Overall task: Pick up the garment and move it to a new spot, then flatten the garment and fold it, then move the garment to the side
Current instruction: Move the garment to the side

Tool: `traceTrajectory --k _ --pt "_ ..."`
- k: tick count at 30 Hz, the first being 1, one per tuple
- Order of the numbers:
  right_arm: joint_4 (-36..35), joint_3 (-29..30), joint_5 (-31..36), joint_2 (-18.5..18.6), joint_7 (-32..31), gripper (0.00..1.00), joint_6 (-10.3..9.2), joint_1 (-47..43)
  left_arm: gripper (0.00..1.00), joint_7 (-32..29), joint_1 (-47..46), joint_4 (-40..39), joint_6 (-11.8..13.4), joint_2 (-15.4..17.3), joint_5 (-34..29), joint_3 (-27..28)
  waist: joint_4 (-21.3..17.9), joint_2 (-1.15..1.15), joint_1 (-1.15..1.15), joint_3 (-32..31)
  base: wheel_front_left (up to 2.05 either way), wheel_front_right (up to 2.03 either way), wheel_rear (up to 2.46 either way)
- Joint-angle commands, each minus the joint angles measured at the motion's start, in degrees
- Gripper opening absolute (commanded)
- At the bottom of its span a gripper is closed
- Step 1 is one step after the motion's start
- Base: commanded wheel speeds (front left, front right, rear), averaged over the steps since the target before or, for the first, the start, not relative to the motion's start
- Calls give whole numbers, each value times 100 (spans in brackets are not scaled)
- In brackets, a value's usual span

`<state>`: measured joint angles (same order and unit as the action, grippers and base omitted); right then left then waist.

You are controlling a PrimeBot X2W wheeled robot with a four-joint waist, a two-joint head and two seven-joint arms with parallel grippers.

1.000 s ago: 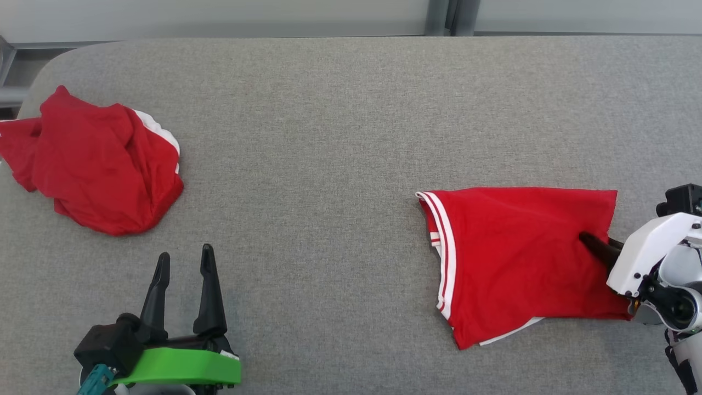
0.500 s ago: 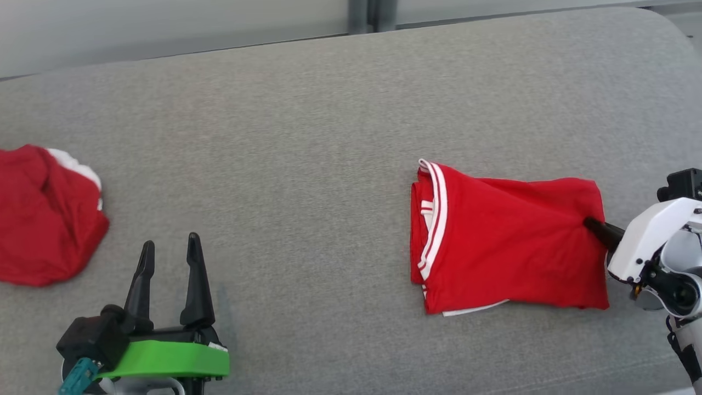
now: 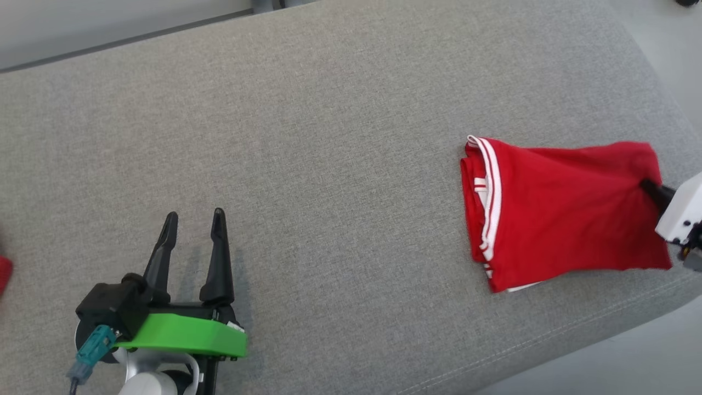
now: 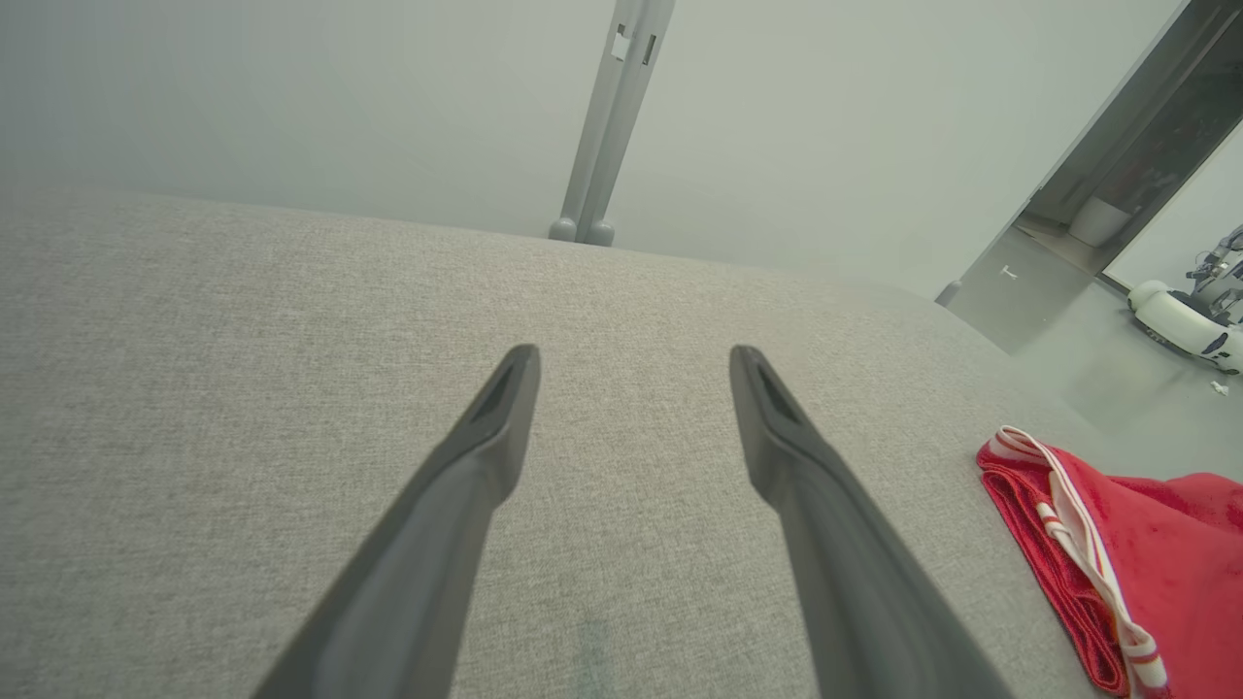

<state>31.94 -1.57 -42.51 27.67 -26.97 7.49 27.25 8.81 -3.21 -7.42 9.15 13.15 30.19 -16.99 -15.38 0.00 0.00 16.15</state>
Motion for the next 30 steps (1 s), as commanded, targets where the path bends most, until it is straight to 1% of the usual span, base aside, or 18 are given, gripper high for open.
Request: traceTrajectory --k 1,5,7,10,15,18,22,24,26,27,28,30 --pt "68 -44 103 104 85 0 -1 245 100 -28 -126 -2 -16 8 -51 -37 114 0 0 300 0 0 0" --pt "391 -222 519 451 370 0 -1 854 100 -98 -209 26 -21 -19 -108 -149 426 0 0 455 0 0 0" --pt "565 -347 845 641 611 0 -1 1178 100 -104 -255 -2 4 -29 -125 -187 582 0 0 536 0 0 0" --pt "942 -468 1214 758 959 0 -1 1628 100 -152 -197 -45 37 -3 -172 -236 761 0 0 574 0 0 0" --pt "1649 -505 1542 985 1217 0 -2 2164 100 -220 -51 -228 150 73 -224 -222 1013 0 0 682 0 0 0" --pt "2002 -389 1565 1216 1317 0 -2 2348 100 -247 3 -387 245 124 -240 -160 1077 0 0 881 0 0 0" --pt "2488 -210 1567 1498 1552 0 -2 2405 100 -249 76 -501 296 181 -251 -102 1072 0 0 1000 0 0 0" --pt "2732 -186 1632 1560 1619 0 -2 2436 100 -260 97 -543 319 200 -260 -78 1035 0 0 1059 0 0 0" --pt "2981 -106 1726 1591 1830 0 -2 2506 100 -269 124 -583 355 209 -259 -64 965 0 0 1083 0 0 0" --pt "3141 -65 1763 1543 1878 40 -3 2515 100 -281 139 -601 363 218 -259 -60 930 0 0 1082 0 0 0" --pt "3277 -66 1800 1462 1897 100 -3 2518 100 -285 149 -613 380 230 -263 -53 899 0 0 1083 0 0 0" --pt "3498 -1 1896 1437 2050 100 -3 2638 100 -308 109 -637 385 258 -265 -36 848 0 0 1098 0 0 0"
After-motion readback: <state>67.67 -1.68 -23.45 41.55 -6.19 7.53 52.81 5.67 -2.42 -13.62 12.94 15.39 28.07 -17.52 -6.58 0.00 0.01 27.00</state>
